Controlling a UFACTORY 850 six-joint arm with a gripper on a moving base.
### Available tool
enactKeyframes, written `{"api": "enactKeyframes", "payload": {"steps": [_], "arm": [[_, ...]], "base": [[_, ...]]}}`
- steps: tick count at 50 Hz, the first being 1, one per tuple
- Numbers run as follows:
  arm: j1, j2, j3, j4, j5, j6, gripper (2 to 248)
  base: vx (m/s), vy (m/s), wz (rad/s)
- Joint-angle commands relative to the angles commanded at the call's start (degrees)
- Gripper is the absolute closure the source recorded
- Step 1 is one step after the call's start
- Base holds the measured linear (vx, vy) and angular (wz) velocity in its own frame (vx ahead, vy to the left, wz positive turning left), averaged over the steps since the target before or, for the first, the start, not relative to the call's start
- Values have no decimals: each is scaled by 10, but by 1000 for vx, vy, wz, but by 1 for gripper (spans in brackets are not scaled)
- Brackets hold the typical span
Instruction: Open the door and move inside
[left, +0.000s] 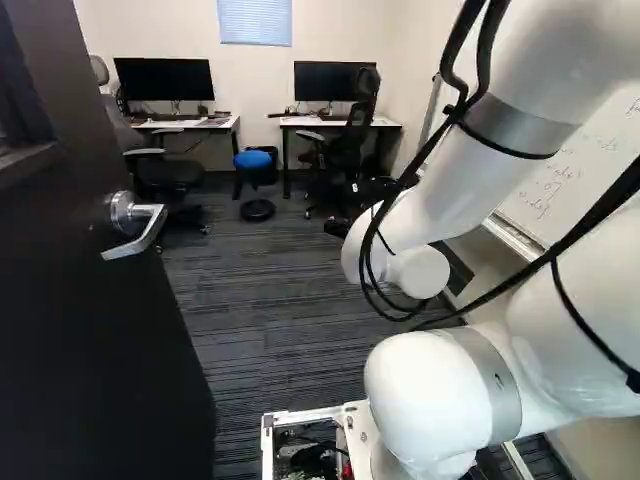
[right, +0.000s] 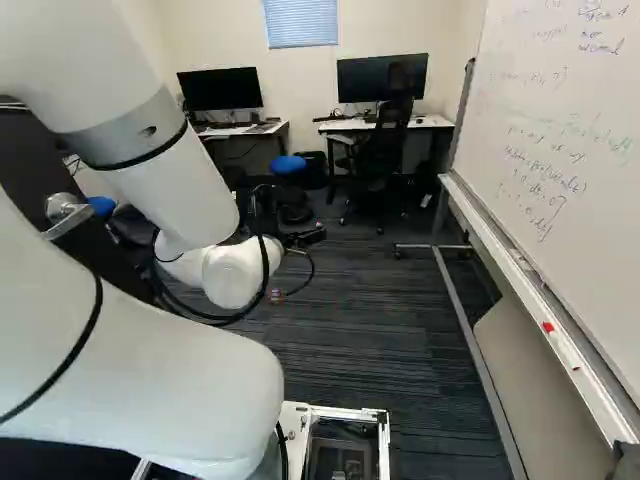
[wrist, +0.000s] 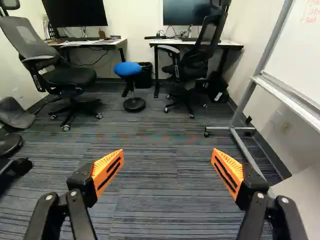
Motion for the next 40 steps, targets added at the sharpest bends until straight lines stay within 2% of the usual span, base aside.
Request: {"api": "enactKeyframes", "payload": {"steps": [40], "arm": [[0,0,0,0,0,0,3]], "base": [[188,2,-8]]}}
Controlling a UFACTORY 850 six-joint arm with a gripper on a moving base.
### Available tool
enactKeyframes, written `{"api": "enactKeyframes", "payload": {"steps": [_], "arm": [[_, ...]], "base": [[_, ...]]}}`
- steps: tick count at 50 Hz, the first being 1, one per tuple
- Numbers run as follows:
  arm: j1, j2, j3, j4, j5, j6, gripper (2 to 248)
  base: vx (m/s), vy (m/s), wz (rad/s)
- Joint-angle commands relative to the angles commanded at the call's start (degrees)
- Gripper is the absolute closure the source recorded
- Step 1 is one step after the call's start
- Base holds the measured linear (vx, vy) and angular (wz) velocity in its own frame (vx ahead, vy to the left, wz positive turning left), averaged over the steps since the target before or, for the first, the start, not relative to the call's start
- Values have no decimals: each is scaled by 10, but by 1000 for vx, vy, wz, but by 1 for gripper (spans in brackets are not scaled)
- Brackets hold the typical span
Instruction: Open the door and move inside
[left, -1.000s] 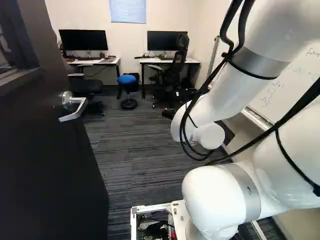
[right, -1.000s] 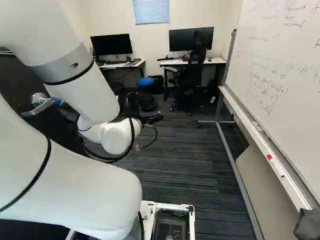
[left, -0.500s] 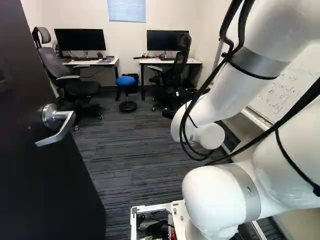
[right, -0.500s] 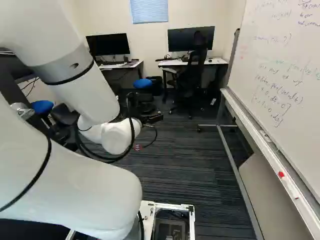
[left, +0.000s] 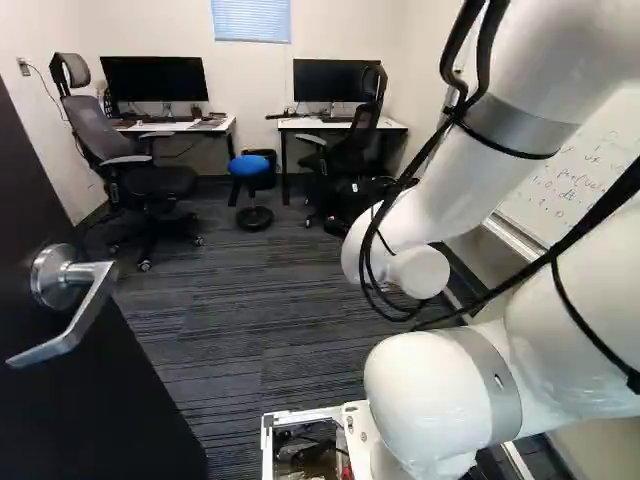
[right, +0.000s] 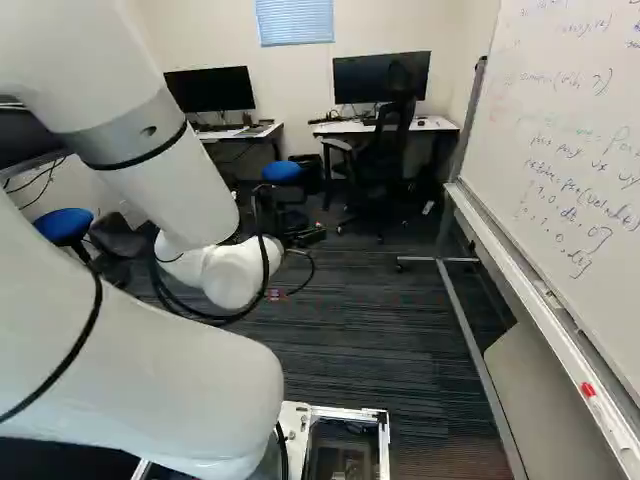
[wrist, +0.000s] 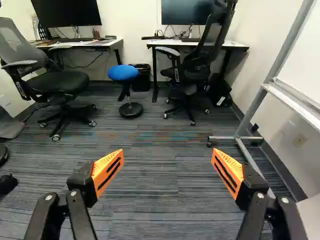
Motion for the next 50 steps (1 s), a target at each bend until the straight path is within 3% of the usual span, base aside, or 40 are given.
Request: {"api": "enactKeyframes", "payload": {"steps": [50], "arm": [[0,0,0,0,0,0,3]], "base": [[178,6,15]]}}
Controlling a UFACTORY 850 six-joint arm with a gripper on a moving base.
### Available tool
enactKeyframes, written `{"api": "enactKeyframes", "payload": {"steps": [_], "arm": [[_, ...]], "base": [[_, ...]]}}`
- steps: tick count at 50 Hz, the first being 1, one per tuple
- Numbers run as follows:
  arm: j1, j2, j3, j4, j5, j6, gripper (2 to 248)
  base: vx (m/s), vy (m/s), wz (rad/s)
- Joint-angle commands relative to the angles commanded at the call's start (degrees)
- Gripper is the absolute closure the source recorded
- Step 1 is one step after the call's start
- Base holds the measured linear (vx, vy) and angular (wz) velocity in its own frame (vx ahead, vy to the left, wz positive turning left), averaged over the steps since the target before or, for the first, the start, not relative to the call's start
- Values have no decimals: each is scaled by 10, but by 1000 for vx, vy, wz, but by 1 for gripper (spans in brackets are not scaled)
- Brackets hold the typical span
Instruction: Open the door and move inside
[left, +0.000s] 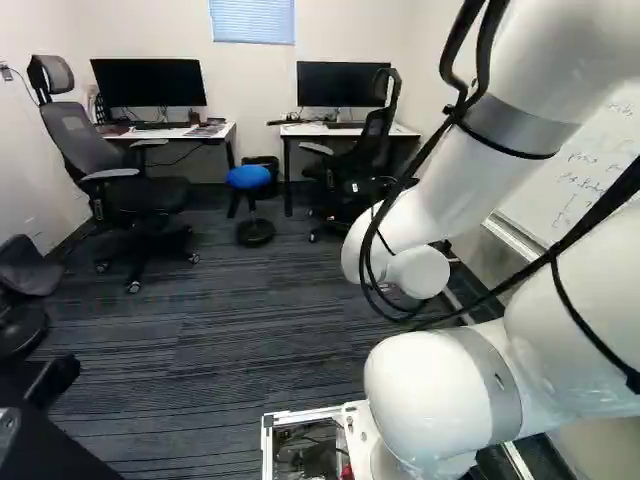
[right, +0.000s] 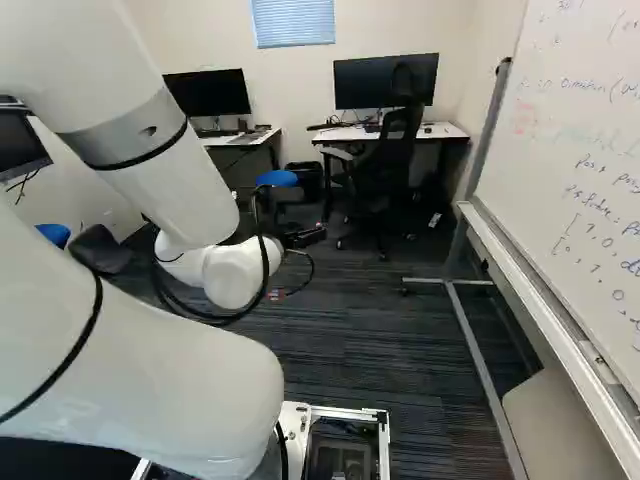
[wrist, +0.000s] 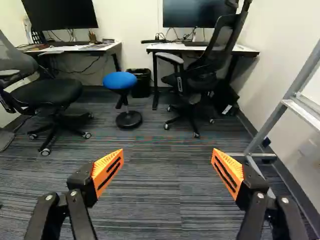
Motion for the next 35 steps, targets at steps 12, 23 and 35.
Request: {"api": "enactKeyframes", "payload": {"steps": [12,23,35], "arm": [[0,0,0,0,0,0,3],[0,0,0,0,0,0,3],[0,0,0,0,0,0,3]], "base": [[172,32,150],[175,34,157],[170,34,160]]}}
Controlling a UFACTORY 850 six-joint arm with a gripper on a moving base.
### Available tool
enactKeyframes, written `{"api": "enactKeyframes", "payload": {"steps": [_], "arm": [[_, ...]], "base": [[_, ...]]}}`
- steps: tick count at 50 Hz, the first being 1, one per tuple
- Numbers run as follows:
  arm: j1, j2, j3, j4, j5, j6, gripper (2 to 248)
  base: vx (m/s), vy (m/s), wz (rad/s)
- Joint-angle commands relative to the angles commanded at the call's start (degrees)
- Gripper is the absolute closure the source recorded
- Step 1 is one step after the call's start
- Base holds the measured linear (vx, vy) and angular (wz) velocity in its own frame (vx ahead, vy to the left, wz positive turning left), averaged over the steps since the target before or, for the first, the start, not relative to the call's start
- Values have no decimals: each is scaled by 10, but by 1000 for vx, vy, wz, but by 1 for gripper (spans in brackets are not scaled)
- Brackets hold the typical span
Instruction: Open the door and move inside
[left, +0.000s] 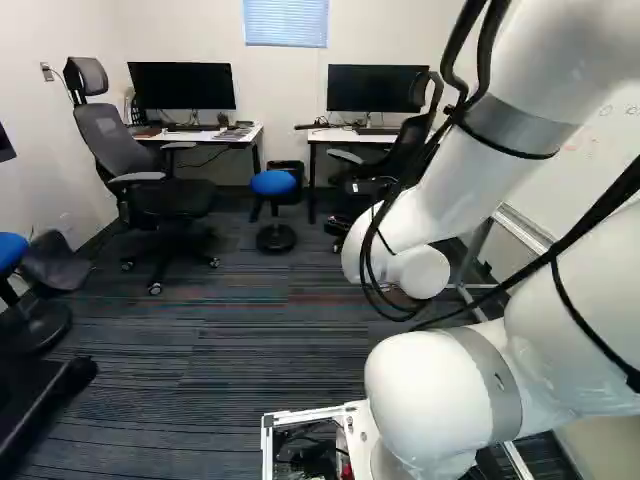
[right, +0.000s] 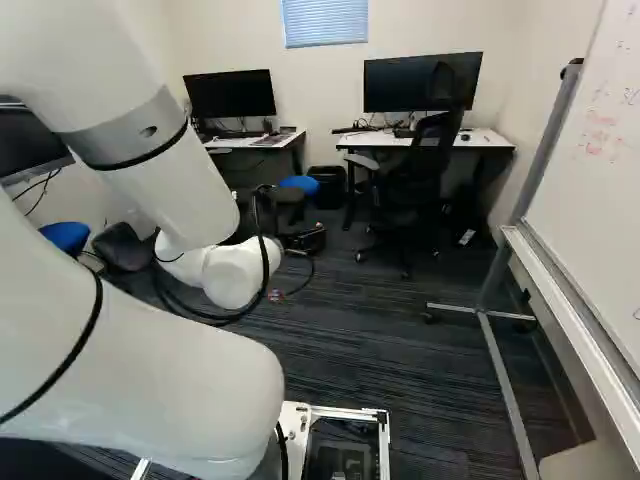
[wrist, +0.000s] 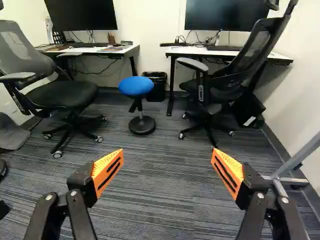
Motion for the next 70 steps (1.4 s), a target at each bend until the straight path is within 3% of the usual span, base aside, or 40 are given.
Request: {"api": "enactKeyframes", "payload": {"steps": [70], "arm": [[0,0,0,0,0,0,3]], "base": [[179,48,208]]}}
